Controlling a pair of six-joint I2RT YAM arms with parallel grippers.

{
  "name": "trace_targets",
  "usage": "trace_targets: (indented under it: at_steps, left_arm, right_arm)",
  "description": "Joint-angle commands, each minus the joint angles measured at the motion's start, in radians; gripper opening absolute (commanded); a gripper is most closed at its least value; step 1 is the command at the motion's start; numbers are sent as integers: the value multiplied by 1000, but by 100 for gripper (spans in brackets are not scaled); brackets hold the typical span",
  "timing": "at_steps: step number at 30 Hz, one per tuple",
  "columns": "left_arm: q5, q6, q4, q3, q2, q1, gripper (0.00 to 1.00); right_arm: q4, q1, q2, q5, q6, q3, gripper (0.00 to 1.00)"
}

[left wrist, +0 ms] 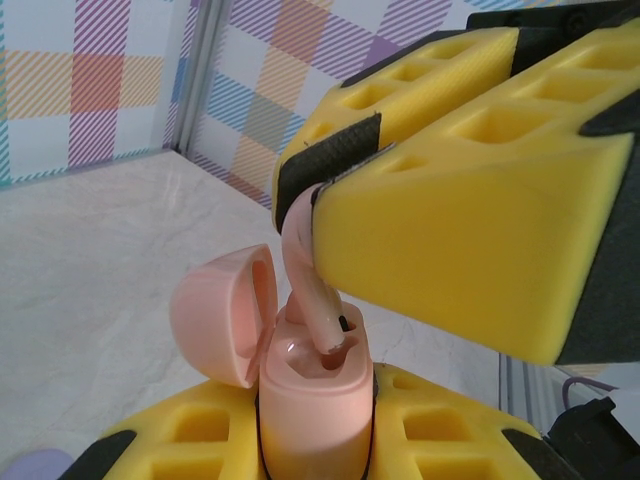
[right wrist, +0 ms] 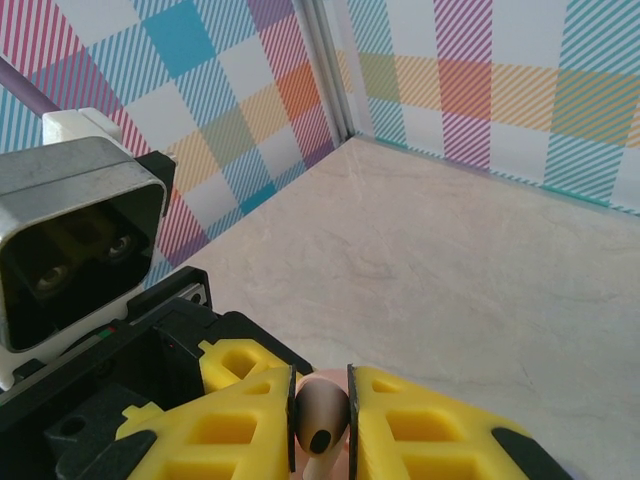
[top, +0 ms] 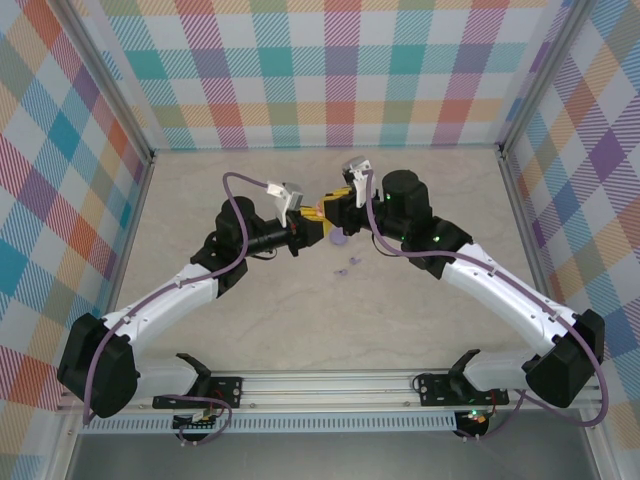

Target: Insert the wireless bluetooth earbuds into the charging case

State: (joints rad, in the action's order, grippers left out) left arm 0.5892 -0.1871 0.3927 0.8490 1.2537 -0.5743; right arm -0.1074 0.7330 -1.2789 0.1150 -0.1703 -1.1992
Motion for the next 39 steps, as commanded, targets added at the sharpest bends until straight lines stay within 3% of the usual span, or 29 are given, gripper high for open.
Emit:
trace_targets:
  at_steps: [1,17,39]
  left_arm:
    - [-8,-17,-3,36,-17,-13,10]
    - [-35,-44,-8,54,-6,-12,10]
    - [-10,-41,0,53,1,-13,10]
  right_arm:
    - [-4,8,18,-7,20,-31,19]
    - [-26,6,19,18,23,-31,20]
    - [-63,6,16,64,9,-62,30]
